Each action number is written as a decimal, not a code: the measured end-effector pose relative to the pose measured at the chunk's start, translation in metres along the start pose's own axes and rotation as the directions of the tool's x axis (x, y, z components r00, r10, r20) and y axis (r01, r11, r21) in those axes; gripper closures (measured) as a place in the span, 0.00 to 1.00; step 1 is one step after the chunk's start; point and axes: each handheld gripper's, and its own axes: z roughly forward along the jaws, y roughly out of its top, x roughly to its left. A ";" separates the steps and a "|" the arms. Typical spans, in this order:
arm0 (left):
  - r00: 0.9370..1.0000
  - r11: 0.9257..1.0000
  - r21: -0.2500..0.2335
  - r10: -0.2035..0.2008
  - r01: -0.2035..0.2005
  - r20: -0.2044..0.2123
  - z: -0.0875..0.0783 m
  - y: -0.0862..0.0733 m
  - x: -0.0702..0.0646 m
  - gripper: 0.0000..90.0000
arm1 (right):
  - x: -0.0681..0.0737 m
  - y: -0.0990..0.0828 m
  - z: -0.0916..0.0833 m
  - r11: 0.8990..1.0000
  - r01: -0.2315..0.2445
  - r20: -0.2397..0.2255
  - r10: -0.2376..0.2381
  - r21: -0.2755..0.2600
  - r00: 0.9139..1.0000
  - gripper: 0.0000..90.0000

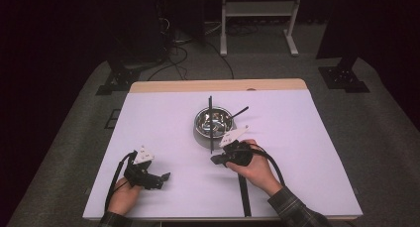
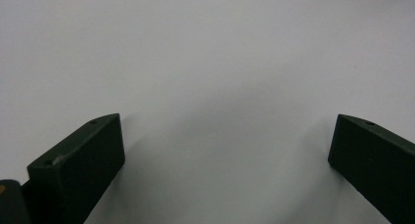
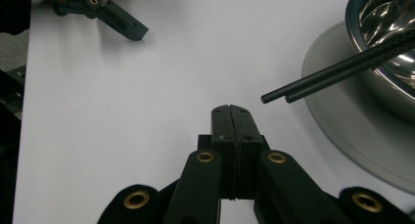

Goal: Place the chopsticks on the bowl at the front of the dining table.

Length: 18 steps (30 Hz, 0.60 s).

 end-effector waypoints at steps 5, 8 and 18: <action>1.000 1.000 -0.002 -0.002 0.002 0.000 0.000 0.000 0.000 0.00 | -0.002 0.003 0.006 1.000 0.006 0.018 -0.006 0.002 1.000 1.00; 1.000 1.000 -0.001 0.000 0.000 0.001 0.000 0.000 0.000 0.00 | -0.003 0.004 0.006 1.000 0.000 0.020 0.000 -0.007 1.000 1.00; 1.000 1.000 -0.001 -0.001 0.001 0.000 0.000 0.000 0.000 0.00 | -0.011 0.007 0.010 1.000 -0.009 0.042 0.009 -0.011 0.999 1.00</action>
